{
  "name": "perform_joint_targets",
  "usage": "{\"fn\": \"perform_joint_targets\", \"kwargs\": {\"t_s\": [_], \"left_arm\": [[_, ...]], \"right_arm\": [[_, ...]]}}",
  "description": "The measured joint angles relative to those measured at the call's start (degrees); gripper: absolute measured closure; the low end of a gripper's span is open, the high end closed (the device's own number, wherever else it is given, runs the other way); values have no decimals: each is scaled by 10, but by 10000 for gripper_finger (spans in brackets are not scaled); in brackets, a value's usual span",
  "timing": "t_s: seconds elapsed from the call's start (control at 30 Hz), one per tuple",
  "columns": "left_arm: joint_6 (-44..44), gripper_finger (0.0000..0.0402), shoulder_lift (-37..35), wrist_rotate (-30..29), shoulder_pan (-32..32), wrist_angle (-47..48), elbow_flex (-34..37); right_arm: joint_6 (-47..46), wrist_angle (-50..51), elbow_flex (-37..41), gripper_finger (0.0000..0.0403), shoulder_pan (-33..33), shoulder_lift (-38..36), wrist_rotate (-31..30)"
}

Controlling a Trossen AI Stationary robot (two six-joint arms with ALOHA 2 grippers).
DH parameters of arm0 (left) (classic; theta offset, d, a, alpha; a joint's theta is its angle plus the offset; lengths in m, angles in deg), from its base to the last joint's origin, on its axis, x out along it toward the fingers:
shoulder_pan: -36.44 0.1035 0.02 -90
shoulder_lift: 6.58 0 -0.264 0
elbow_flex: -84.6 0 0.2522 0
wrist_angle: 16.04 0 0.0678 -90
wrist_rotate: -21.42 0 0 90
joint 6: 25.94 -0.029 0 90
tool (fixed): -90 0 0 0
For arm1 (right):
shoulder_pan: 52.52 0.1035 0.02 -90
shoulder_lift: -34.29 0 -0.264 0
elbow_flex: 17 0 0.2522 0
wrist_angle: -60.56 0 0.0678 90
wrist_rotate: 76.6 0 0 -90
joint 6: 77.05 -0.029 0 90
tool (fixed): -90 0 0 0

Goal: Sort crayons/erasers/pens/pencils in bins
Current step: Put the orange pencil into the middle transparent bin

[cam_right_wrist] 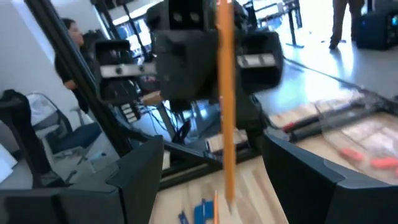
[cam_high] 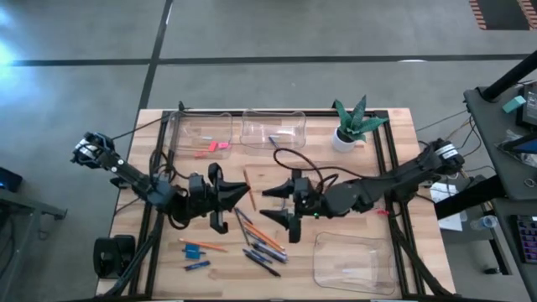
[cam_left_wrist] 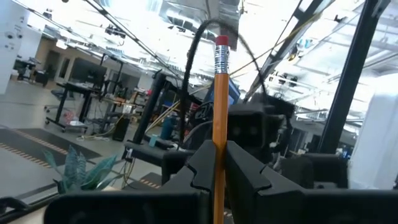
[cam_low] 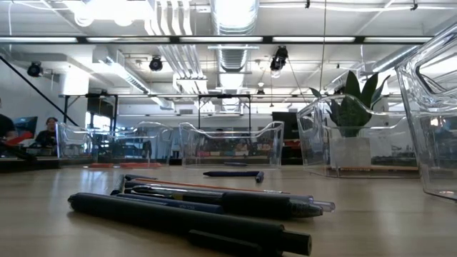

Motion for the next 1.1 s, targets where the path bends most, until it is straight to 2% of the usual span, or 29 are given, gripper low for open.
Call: {"fn": "perform_joint_targets", "kwargs": {"t_s": [0.3, 0.6, 0.73, 1.1], "left_arm": [[12, 395, 0, 15, -1, 0, 0], [12, 395, -1, 17, -2, 0, 1], [12, 395, -1, 18, -3, 0, 3], [12, 395, -1, 17, -6, 0, 6]], "right_arm": [[58, 213, -169, 151, -9, 73, 5], [89, 304, -283, 163, -11, 135, 1], [89, 339, -311, 194, -11, 147, -2], [67, 406, -345, 316, -19, 148, -2]]}}
